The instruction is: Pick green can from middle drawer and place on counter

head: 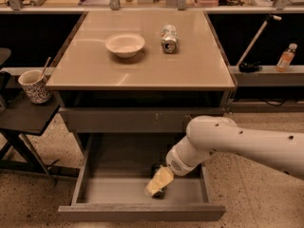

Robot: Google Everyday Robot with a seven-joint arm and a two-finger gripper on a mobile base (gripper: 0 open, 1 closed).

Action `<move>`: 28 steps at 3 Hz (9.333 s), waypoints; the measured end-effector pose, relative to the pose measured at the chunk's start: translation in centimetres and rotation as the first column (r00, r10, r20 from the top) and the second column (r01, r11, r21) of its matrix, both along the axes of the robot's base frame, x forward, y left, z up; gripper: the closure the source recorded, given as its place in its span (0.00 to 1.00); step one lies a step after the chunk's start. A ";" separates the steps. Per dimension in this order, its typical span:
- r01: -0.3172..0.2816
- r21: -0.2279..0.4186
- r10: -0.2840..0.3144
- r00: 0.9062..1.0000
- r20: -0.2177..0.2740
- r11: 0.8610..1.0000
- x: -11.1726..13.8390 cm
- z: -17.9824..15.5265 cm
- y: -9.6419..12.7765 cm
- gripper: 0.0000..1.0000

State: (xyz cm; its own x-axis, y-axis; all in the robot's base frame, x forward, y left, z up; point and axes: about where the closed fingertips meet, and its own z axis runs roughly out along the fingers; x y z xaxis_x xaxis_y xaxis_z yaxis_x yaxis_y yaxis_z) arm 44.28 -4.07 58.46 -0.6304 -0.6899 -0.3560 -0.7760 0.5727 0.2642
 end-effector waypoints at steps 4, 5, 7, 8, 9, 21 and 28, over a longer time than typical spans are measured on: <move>0.408 0.141 -0.404 0.913 -0.056 0.902 2.1 -6.1 -3.0 0.00; 0.471 0.172 -0.463 0.882 -0.086 0.865 6.8 -7.5 -0.1 0.00; 0.486 0.158 -0.474 0.874 -0.108 0.860 6.9 -9.6 0.8 0.00; 0.522 0.125 -0.509 0.852 -0.125 0.844 7.9 -12.8 2.2 0.00; 0.600 0.074 -0.593 0.799 -0.100 0.796 9.6 -15.6 2.4 0.00; 0.459 0.393 -0.562 0.802 0.202 0.797 3.5 4.2 2.4 1.00; 0.614 0.633 -0.861 0.475 0.183 0.473 11.7 32.7 -18.2 1.00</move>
Offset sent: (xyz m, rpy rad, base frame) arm -0.0185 -0.0335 -0.0443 0.0788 0.0605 -0.2579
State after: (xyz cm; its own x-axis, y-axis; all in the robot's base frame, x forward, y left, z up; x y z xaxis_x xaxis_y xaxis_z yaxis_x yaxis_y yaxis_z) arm 56.03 -22.25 91.12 -0.4980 0.2835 -0.8195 -0.1837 0.8891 0.4192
